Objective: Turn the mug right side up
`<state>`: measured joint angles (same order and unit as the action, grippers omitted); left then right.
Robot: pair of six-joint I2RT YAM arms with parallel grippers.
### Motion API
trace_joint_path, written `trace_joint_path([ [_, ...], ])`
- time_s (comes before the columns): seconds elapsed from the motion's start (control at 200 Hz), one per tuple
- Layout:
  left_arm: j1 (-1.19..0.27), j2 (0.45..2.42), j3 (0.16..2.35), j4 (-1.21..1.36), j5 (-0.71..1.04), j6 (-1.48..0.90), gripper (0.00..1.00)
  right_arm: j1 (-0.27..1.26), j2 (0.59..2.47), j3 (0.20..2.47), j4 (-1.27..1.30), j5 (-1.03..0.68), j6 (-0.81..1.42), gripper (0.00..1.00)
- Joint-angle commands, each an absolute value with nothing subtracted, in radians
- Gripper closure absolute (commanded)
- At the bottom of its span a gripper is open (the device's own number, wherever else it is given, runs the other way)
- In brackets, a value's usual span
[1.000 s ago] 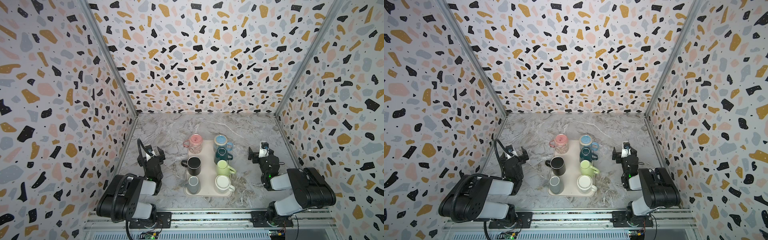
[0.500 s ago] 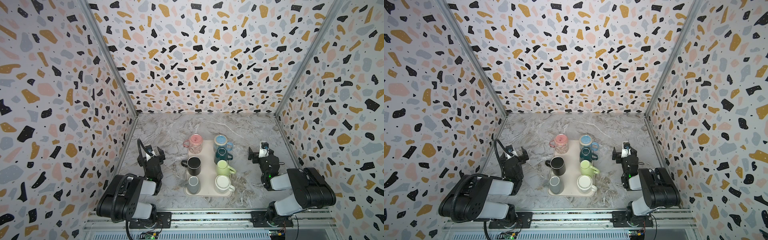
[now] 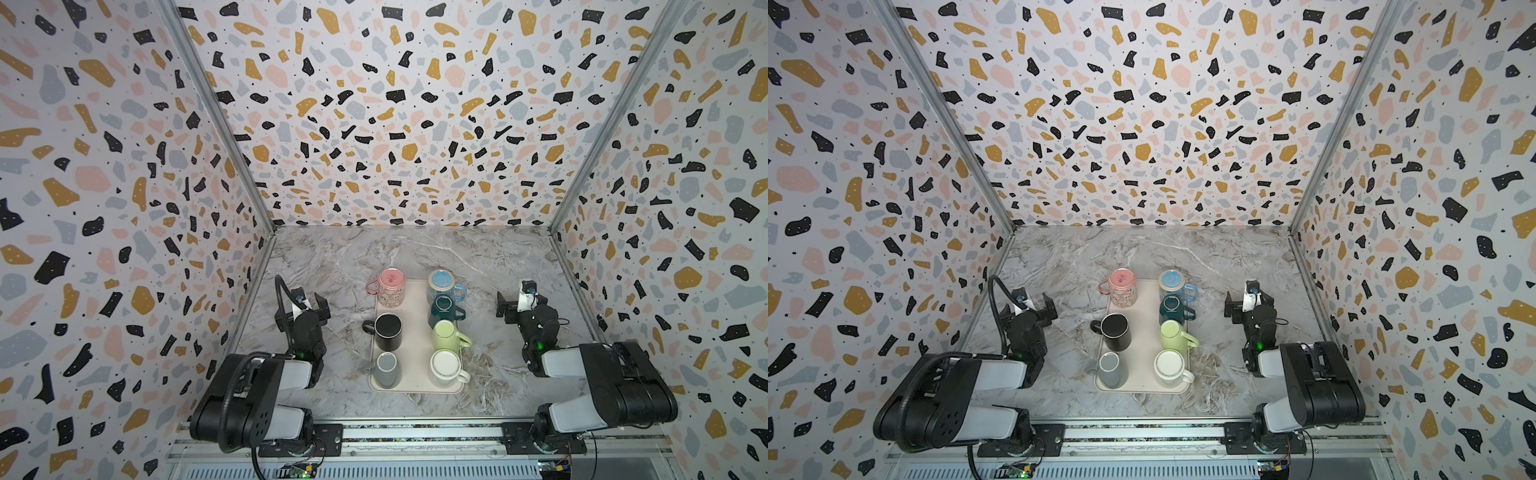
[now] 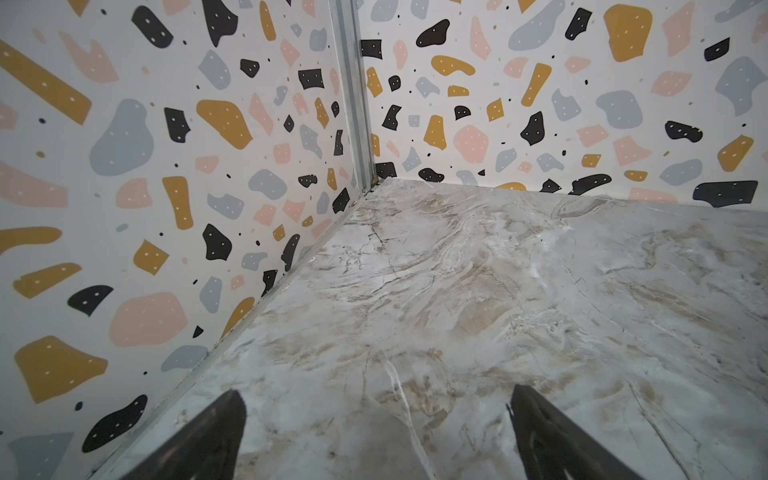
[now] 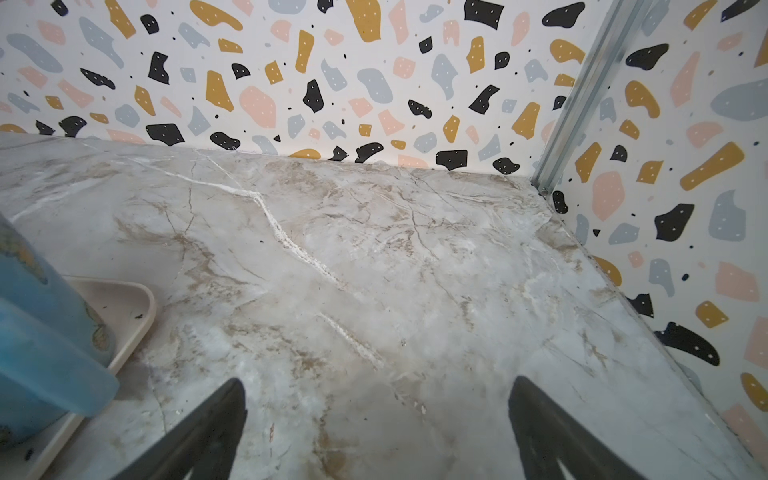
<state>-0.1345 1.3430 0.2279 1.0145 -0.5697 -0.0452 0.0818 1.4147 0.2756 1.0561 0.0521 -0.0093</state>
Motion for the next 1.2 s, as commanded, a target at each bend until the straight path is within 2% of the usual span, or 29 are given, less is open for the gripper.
trace_joint_path([
  [0.0, -0.13, 1.25, 0.354, 0.805, -0.583, -0.043, 0.0, 0.091, 1.315, 0.373, 0.844, 0.087, 0.011, 0.01],
  [0.205, -0.13, 1.103, 0.425, 0.629, -0.532, -0.129, 0.0, 0.114, 1.191, 0.534, 0.474, 0.048, 0.176, 0.02],
  [0.365, -0.13, 1.026, 0.512, 0.49, -0.477, -0.226, 0.0, 0.118, 1.198, 0.78, -0.005, 0.014, 0.422, 0.2],
  [0.441, -0.13, 1.013, 0.579, 0.393, -0.449, -0.262, 0.0, 0.118, 1.233, 0.908, -0.186, -0.085, 0.467, 0.3],
  [0.496, -0.13, 1.015, 0.628, 0.318, -0.437, -0.279, 0.0, 0.117, 1.248, 0.958, -0.246, -0.167, 0.515, 0.31],
  [0.676, -0.13, 1.042, 0.745, 0.143, -0.403, -0.345, 0.0, 0.106, 1.244, 0.946, -0.161, -0.449, 0.749, 0.31],
  [0.806, -0.13, 1.056, 0.79, 0.108, -0.322, -0.395, 0.0, 0.091, 1.25, 0.851, 0.03, -0.628, 1.015, 0.33],
  [0.986, -0.104, 1.103, 0.827, 0.119, -0.157, -0.493, 0.0, 0.086, 1.275, 0.786, 0.161, -0.683, 1.241, 0.31],
  [1.196, 0.013, 1.19, 0.81, 0.225, 0.124, -0.694, 0.01, 0.088, 1.313, 0.681, 0.321, -0.728, 1.509, 0.25],
])
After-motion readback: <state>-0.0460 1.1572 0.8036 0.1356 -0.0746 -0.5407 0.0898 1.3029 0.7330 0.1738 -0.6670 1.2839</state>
